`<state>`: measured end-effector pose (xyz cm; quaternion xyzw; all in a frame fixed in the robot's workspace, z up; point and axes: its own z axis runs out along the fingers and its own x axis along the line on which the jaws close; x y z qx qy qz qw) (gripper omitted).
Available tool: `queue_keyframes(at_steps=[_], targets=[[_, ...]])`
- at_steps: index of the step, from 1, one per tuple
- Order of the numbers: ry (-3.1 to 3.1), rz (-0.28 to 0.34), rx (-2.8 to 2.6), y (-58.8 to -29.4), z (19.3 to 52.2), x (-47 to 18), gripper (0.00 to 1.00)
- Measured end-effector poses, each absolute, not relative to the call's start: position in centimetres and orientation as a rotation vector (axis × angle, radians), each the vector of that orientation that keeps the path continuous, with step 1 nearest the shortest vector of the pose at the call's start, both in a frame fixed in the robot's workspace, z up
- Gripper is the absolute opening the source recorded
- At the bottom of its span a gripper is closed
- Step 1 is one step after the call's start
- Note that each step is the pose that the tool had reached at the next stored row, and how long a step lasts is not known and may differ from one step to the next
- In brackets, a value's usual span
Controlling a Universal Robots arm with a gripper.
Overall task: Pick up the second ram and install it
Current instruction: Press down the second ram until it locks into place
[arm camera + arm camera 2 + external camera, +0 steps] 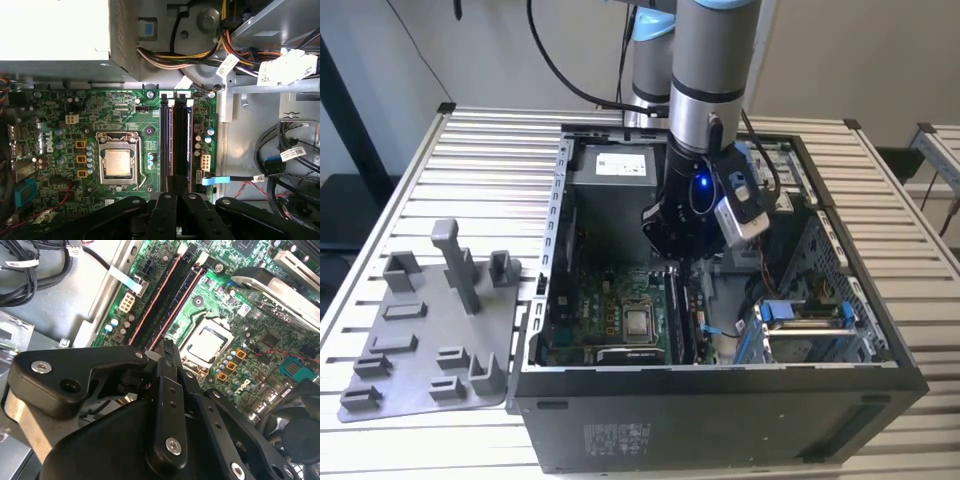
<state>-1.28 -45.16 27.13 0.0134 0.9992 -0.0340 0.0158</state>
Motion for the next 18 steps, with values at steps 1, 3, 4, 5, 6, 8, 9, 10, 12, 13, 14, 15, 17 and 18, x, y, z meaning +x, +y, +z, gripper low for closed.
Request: queue_keyframes(at_steps=[1, 3, 4, 5, 6, 8, 9, 10, 12, 13, 14, 15, 17, 18], targets=[[3.108, -0.106, 0.041, -45.16, 27.13, -1.29, 0.11], [3.108, -0.106, 0.042, -45.16, 27.13, -1.32, 0.11], [3.108, -0.106, 0.041, -45.16, 27.13, -1.33, 0.11], [3.108, -0.106, 0.042, -45.16, 27.13, -1.35, 0.11], [3.107, -0.105, 0.041, -45.16, 27.13, -1.36, 0.11], [3.102, -0.102, 0.042, -45.16, 27.12, -1.38, 0.11], [3.102, -0.102, 0.042, -45.16, 27.11, -1.40, 0.11], [3.102, -0.102, 0.042, -45.16, 27.11, -1.40, 0.11], [3.102, -0.102, 0.024, -45.16, 27.10, -1.39, 0.11], [3.102, -0.101, -0.001, -45.16, 27.08, -1.39, 0.11], [3.101, -0.101, -0.028, -45.16, 27.07, -1.39, 0.11], [3.100, -0.100, -0.059, -45.16, 27.05, -1.39, 0.11], [3.097, -0.099, -0.114, -45.16, 27.03, -1.40, 0.11], [3.096, -0.098, -0.142, -45.16, 27.01, -1.40, 0.11]])
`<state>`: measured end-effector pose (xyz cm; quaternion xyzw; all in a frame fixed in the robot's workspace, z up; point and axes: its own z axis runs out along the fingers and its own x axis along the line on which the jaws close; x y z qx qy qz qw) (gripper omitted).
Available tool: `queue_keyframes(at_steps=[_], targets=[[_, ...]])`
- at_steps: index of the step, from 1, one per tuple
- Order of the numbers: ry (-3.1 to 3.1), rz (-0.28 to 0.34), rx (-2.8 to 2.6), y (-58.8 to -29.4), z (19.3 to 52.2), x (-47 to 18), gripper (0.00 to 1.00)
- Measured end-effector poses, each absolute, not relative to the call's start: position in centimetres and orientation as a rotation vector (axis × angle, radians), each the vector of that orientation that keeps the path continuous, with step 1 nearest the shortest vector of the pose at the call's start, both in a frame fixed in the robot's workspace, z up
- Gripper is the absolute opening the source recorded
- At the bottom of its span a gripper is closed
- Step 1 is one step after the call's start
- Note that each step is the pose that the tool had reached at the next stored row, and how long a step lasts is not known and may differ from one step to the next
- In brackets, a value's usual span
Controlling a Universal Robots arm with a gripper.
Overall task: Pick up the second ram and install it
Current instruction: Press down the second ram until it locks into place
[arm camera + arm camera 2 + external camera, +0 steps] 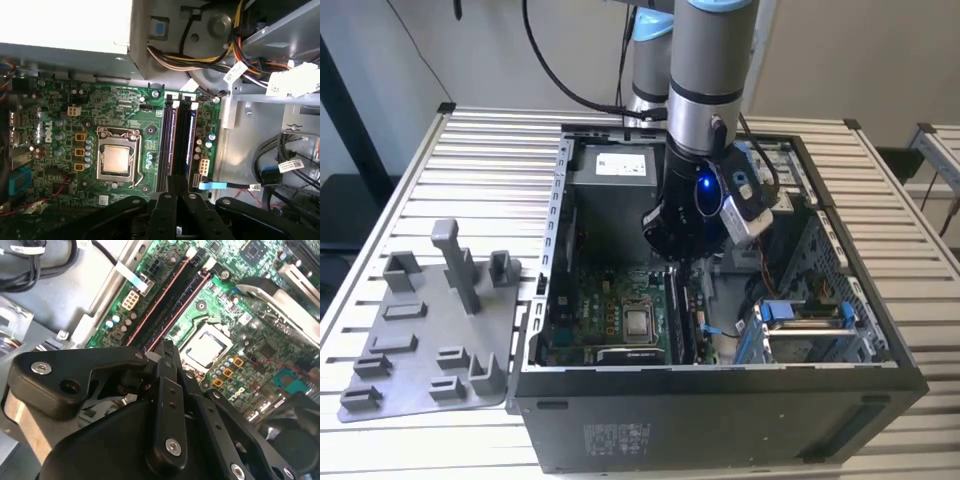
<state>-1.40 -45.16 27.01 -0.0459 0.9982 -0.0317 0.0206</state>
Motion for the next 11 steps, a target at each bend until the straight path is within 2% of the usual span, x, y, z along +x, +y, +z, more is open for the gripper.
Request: queue_keyframes(at_steps=[11], targets=[[3.060, -0.092, -0.449, -45.16, 26.84, -1.40, 0.11]])
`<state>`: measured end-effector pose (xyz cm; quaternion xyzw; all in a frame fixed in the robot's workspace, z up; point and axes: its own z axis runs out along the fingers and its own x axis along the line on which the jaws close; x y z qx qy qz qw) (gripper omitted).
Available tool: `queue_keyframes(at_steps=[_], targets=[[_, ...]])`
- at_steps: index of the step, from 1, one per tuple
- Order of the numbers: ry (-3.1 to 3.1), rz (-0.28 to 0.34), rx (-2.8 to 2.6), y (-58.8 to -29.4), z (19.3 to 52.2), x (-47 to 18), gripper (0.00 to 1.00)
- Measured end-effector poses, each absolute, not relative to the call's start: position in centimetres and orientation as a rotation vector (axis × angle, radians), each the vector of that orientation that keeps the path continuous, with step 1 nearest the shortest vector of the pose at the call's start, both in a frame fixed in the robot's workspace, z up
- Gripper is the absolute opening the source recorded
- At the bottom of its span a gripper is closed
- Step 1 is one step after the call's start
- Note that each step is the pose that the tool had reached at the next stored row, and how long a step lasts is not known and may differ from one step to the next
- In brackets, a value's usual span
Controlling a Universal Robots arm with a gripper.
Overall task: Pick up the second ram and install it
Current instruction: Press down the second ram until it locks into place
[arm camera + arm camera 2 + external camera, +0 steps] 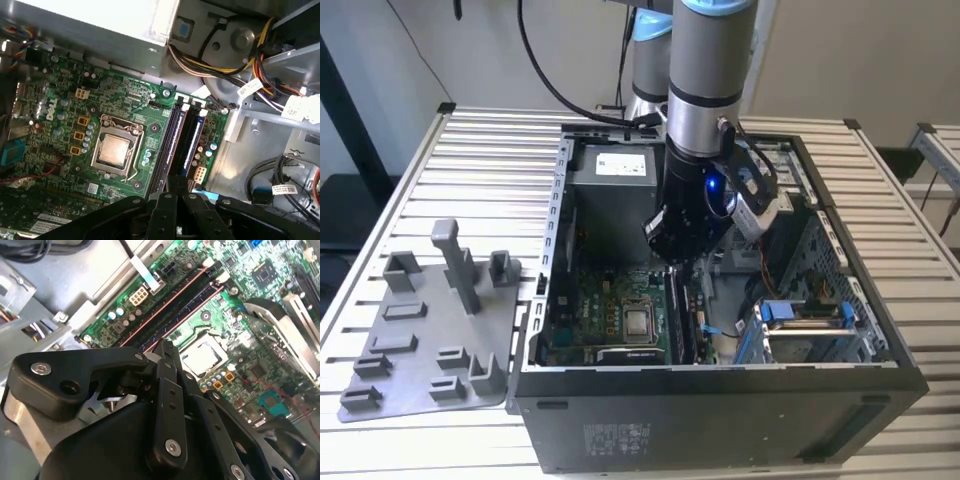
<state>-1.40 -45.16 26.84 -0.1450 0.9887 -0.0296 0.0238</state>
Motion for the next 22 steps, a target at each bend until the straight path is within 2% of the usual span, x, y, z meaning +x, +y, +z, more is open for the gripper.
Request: queue_keyframes(at_steps=[22], targets=[[2.964, -0.085, -0.854, -45.16, 26.24, -1.49, 0.11]])
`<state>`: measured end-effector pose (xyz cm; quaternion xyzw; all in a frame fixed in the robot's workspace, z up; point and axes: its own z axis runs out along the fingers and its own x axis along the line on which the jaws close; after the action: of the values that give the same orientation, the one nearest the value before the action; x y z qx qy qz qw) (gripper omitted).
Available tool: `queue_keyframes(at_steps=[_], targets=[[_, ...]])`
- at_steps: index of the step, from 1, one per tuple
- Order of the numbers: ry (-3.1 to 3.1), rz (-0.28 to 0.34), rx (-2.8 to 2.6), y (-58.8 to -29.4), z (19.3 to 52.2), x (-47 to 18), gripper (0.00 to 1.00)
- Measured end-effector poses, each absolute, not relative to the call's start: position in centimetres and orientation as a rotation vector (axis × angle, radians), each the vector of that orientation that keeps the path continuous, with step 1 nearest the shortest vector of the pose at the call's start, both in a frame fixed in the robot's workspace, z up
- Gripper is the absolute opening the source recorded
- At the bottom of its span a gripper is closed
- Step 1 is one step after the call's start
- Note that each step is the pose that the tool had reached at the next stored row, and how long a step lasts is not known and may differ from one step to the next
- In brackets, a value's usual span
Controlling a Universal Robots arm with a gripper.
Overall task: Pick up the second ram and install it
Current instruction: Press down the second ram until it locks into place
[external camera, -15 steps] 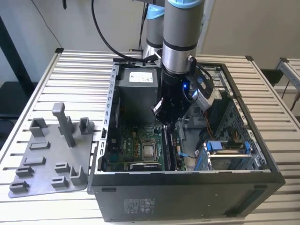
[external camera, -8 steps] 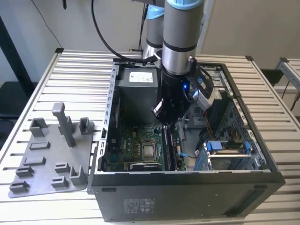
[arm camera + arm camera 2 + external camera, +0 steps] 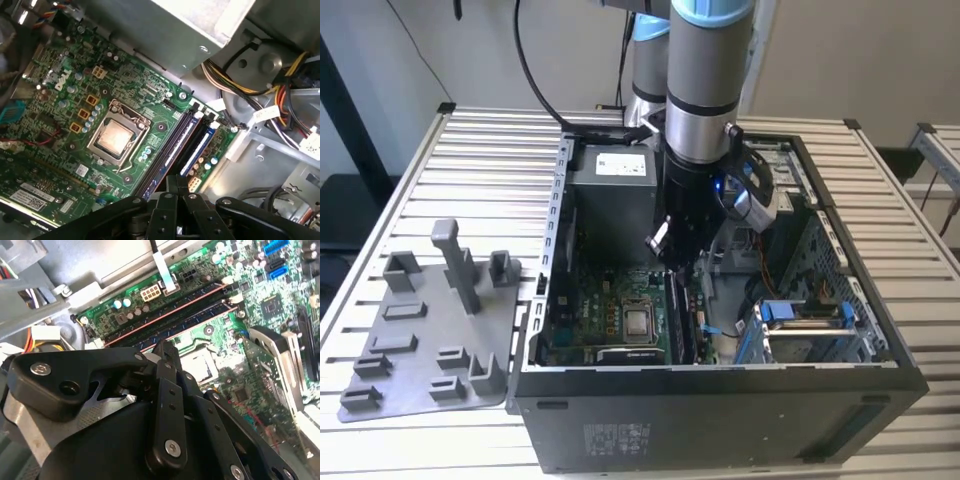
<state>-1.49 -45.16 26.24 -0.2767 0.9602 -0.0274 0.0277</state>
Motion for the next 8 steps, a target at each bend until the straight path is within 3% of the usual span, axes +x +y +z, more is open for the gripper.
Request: queue_keyframes(at_steps=[8], targets=[[2.930, -0.067, -0.984, -45.15, 26.16, -1.50, 0.11]])
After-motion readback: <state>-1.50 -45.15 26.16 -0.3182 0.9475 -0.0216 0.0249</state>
